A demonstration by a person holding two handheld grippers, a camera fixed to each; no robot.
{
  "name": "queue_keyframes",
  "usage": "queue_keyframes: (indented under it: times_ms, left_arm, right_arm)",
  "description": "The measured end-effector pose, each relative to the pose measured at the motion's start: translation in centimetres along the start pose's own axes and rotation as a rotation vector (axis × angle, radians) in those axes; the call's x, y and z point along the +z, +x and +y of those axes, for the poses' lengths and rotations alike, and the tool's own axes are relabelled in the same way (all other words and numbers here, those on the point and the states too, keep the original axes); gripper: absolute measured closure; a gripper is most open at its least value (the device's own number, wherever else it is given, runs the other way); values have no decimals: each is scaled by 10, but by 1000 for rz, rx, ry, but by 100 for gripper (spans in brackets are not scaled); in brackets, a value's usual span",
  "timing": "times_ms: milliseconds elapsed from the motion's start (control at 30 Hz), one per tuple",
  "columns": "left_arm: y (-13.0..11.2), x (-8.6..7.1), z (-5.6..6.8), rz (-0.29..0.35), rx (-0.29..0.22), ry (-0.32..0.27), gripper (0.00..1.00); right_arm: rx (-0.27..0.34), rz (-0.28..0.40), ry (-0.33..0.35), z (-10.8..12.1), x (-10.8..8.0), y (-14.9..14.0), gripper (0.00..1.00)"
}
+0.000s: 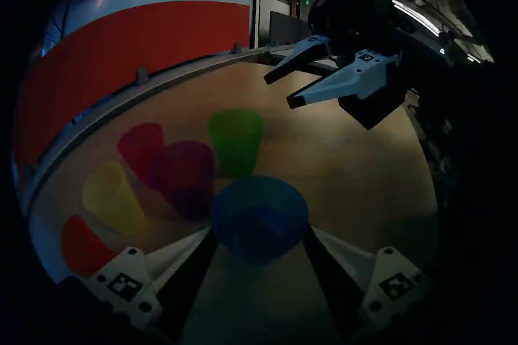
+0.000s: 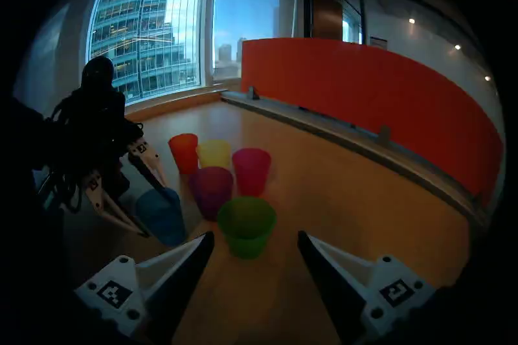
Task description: Pour water
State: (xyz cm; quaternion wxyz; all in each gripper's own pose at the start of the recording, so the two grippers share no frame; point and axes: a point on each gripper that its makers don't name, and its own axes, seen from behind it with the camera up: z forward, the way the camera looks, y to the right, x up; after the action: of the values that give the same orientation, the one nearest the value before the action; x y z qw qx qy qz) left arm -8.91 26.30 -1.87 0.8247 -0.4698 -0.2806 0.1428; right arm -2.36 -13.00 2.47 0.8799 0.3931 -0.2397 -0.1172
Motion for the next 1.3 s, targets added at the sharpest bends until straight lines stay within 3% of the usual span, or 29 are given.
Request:
queue_keyframes:
  times_ms: [600,1300]
  left_arm:
    - [8,12,0,5,-5,-12,9]
    - [8,11,-5,20,-22,13,14]
  right_arm:
    - [8,-11,2,5,5,-5,0]
    - [10,-18,6,4,10,-9,0]
